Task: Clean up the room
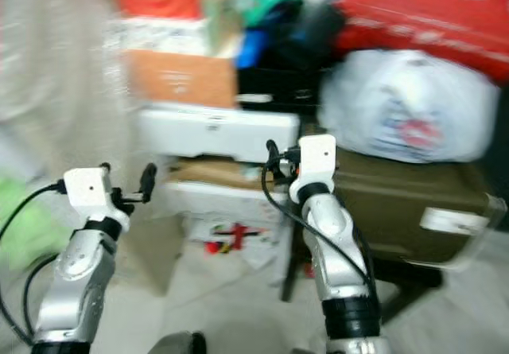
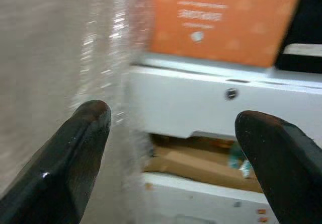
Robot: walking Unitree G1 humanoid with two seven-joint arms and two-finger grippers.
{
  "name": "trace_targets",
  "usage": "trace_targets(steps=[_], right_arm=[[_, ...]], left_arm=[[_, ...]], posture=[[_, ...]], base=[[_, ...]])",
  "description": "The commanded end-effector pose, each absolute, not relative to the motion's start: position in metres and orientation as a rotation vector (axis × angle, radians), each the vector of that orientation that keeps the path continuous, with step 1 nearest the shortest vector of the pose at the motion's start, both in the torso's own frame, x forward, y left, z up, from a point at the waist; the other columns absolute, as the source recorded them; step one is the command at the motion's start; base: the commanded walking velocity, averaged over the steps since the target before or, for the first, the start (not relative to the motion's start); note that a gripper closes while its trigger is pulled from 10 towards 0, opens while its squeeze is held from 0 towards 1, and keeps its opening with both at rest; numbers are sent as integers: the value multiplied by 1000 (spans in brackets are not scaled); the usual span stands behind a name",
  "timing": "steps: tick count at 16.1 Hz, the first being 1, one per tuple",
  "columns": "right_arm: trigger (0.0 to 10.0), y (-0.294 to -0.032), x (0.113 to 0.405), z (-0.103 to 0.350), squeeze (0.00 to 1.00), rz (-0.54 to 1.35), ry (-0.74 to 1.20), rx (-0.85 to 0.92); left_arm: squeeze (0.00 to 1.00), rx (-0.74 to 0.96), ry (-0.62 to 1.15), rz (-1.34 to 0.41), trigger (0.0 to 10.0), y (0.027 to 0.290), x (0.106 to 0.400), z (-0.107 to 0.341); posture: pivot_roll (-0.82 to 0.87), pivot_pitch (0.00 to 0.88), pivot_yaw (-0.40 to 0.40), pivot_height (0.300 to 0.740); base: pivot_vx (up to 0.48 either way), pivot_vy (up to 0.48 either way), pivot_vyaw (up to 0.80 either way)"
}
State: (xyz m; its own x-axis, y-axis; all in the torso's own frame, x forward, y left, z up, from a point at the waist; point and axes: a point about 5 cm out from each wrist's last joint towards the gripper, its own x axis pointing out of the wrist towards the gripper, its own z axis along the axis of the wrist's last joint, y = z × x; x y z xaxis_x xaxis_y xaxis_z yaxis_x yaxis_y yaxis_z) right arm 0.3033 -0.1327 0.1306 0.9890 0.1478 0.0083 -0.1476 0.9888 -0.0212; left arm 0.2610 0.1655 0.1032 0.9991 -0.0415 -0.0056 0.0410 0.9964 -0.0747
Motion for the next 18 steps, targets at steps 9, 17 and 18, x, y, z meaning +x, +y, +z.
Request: trace_targets(steps=[9,17,18], right_arm=[[10000,-139,306,134,0,126,-14,-10],[10000,-154,289,126,0,117,50,12],[10000,-155,282,124,0,131,69,13]], left_arm=[[0,-57,17,-61,10000,162,251,111],[0,15,72,-7,10000,181,231,102],[0,26,77,12,10000,186,227,101]], posture=[[-135,0,8,740],[-108,0,10,740],[-102,0,9,740]], base=[[0,0,800],[0,0,800],[0,0,800]])
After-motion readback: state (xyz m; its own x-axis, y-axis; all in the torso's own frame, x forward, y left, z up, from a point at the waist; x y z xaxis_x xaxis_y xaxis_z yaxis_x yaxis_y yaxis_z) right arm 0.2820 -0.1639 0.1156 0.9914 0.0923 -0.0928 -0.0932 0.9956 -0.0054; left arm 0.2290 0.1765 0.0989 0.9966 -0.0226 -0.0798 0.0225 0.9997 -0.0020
